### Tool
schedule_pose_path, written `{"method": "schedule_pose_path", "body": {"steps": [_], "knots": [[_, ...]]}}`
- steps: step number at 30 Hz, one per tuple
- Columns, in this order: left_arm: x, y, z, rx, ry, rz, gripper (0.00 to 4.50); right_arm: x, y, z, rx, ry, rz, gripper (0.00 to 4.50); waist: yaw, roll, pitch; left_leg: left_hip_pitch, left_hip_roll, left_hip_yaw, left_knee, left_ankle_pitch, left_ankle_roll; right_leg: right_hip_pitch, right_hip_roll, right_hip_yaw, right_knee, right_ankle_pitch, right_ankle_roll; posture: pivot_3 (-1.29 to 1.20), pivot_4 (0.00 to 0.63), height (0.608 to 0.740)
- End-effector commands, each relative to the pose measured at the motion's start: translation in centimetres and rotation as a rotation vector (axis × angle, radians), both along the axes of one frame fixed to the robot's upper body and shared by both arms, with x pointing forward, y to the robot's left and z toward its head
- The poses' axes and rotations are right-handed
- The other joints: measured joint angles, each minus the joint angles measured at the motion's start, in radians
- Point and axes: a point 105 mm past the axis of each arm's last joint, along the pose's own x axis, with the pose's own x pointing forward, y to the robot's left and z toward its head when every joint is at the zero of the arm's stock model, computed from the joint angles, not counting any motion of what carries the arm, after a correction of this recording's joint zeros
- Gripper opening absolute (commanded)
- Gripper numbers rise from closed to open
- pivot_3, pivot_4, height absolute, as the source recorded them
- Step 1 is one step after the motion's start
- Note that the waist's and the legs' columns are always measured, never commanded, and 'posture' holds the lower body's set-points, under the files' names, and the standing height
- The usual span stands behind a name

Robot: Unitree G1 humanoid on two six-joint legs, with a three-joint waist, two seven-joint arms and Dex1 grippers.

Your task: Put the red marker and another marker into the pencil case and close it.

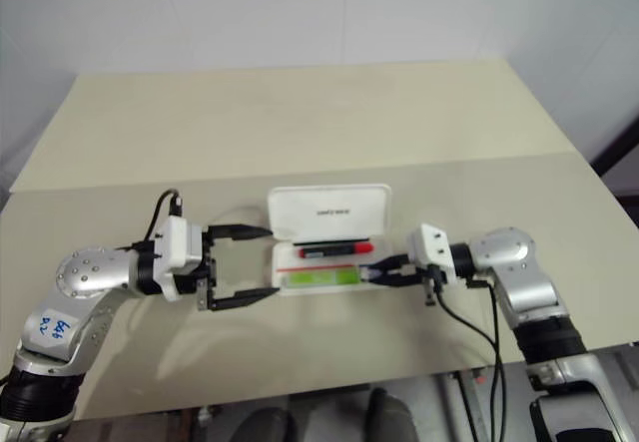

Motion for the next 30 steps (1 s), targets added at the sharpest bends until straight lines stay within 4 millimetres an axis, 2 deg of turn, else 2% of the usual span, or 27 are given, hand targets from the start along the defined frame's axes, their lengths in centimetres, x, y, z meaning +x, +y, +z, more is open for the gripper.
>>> {"method": "schedule_pose_path", "body": {"steps": [1,3,4,9,13,14,23,30], "knots": [[-0.2,-0.1,1.4,-0.004,-0.06,-0.012,4.5,0.3,0.3,-0.1,-0.008,-0.014,0.017,0.36,0.0,0.0,0.0,0.0,0.0,0.0,0.0,0.0,0.0,0.0,0.0,0.0,0.0,0.0,0.0,0.0,0.15,0.74],[-0.2,-0.1,1.5,-0.003,-0.064,-0.01,4.5,0.7,0.0,-0.5,-0.021,-0.008,0.004,0.36,-0.001,0.0,0.0,0.0,0.0,0.0,0.0,0.0,0.0,0.0,0.0,0.0,0.0,0.0,0.0,0.0,0.15,0.74],[-0.1,-0.1,1.5,-0.003,-0.065,-0.009,4.5,0.8,-0.2,-0.7,-0.03,-0.003,0.005,1.09,-0.001,0.0,0.0,0.0,0.0,0.0,0.0,0.0,0.0,0.0,0.0,0.0,0.0,0.0,0.0,0.0,0.15,0.74],[0.0,0.0,1.7,-0.002,-0.073,-0.002,4.5,1.6,-0.8,-0.4,-0.052,-0.054,-0.001,2.75,-0.007,0.0,0.0,0.0,0.0,0.0,0.0,0.0,0.0,0.0,0.0,0.0,0.0,0.0,0.0,0.0,0.15,0.74],[0.2,0.0,1.8,-0.002,-0.078,0.002,4.5,2.2,-0.6,0.8,-0.037,-0.099,0.006,4.22,-0.016,0.0,0.0,0.0,0.0,0.0,0.0,0.0,0.0,0.0,0.0,0.0,0.0,0.0,0.0,0.0,0.15,0.74],[0.2,0.0,1.8,-0.001,-0.079,0.002,4.5,2.3,-0.5,1.1,-0.031,-0.106,0.01,4.47,-0.017,0.0,0.0,0.0,0.0,0.0,0.0,0.0,0.0,0.0,0.001,0.0,0.0,0.0,0.0,0.0,0.15,0.74],[1.0,0.1,1.9,0.003,-0.093,0.013,4.5,1.1,-0.2,3.6,0.057,-0.122,0.012,4.47,-0.012,0.0,0.0,0.0,0.001,-0.001,0.0,0.0,0.0,0.0,0.002,0.0,0.0,0.0,0.0,0.0,0.15,0.74],[1.3,1.9,1.4,0.001,-0.082,0.051,4.5,-0.3,-2.7,4.9,0.11,-0.084,-0.092,4.47,-0.012,0.0,0.0,-0.001,0.001,0.0,0.0,0.0,-0.001,0.0,0.002,0.0,0.0,0.0,0.0,0.0,0.15,0.74]]}}
